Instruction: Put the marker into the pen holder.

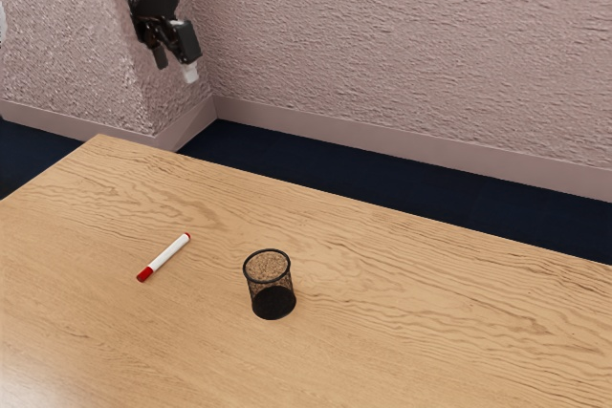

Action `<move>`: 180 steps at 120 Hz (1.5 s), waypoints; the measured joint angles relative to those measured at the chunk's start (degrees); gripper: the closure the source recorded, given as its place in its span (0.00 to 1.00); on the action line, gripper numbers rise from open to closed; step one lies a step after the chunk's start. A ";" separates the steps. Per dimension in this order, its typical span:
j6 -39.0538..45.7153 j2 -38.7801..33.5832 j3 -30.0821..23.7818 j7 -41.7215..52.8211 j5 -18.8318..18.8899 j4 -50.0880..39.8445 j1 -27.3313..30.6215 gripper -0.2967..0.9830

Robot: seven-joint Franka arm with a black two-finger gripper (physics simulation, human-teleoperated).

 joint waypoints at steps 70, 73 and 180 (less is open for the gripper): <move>23.94 -8.74 2.56 -3.64 4.37 -52.36 -0.47 0.25; 25.47 -8.81 2.56 -3.59 4.42 -53.47 -0.49 0.25; 47.13 7.70 2.09 -6.58 5.95 -45.92 -0.78 0.25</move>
